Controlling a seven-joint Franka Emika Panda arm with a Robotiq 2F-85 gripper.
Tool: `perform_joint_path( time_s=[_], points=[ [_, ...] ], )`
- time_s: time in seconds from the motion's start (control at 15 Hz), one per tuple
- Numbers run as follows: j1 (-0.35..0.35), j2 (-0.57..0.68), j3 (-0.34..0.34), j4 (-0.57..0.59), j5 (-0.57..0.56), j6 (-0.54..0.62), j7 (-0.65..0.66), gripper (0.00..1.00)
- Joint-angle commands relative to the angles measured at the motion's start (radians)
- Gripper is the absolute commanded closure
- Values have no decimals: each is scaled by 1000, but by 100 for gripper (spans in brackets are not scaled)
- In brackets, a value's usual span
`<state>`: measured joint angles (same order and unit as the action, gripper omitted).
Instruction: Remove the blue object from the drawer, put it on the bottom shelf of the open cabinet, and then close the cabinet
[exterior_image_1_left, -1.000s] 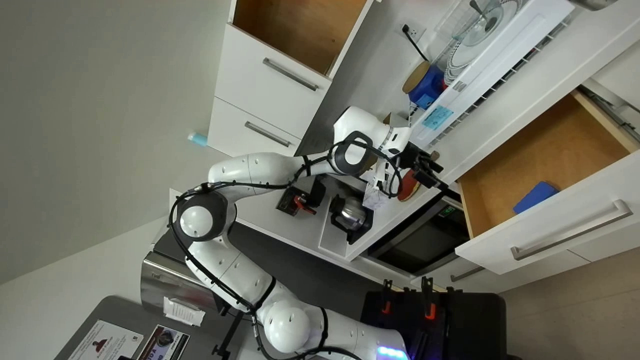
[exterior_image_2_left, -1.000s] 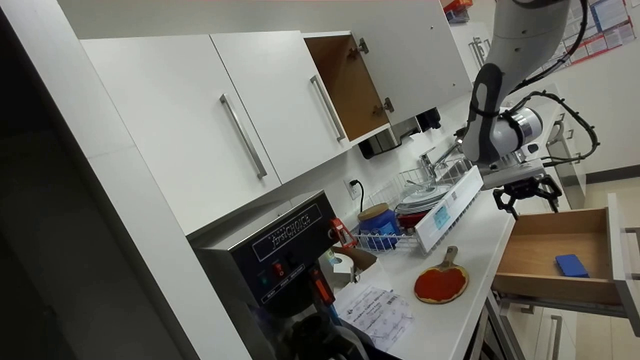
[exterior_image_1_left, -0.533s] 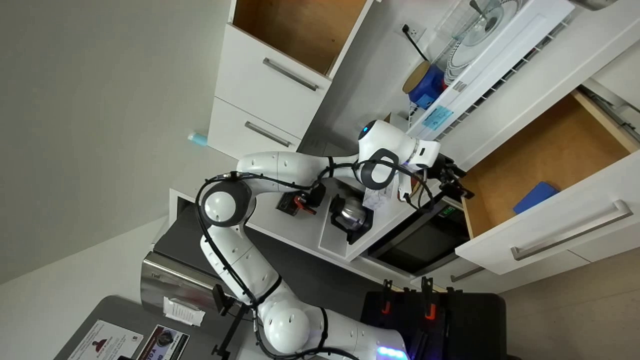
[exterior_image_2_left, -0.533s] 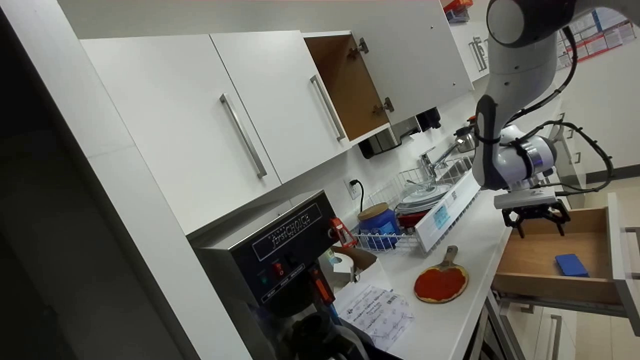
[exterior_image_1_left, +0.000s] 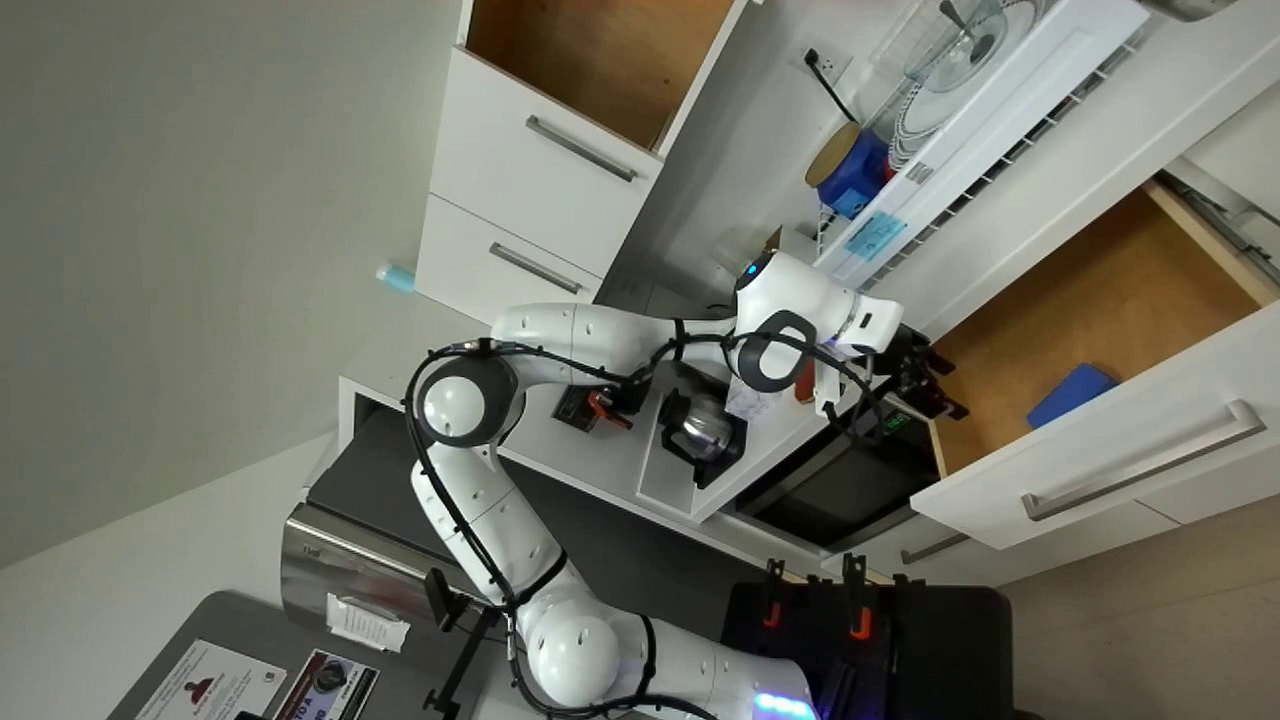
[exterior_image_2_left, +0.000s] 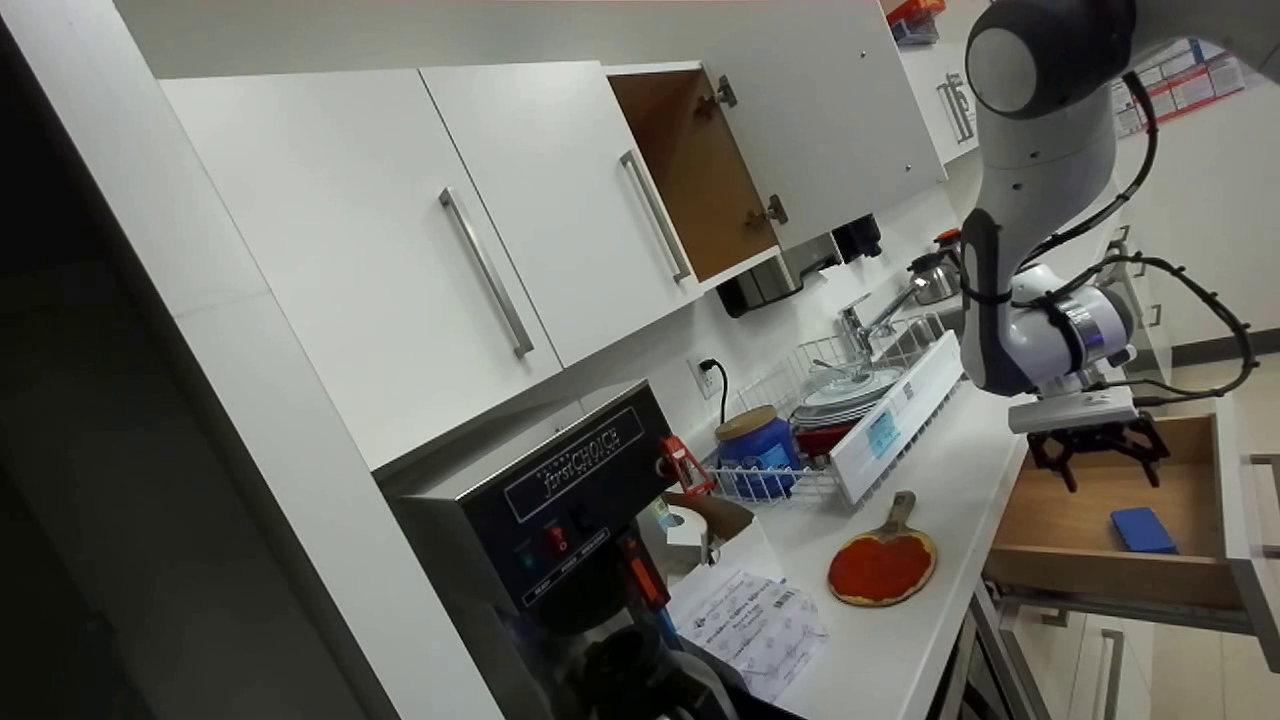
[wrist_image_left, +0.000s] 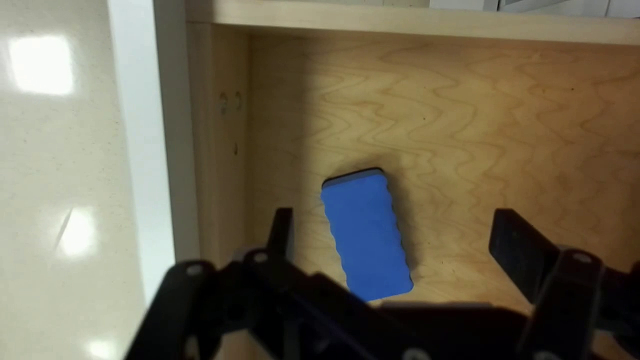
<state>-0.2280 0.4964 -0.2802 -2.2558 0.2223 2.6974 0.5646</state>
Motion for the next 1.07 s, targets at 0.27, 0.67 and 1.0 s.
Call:
perform_joint_path(
  time_s=[0.27,0.67,1.0],
  points=[
    [17,2,-15,2,15,-4,-10,0],
    [-31,53,26,26,63,48,-82,0],
    [-138,110,114,57,160,118,-257,0]
  ],
)
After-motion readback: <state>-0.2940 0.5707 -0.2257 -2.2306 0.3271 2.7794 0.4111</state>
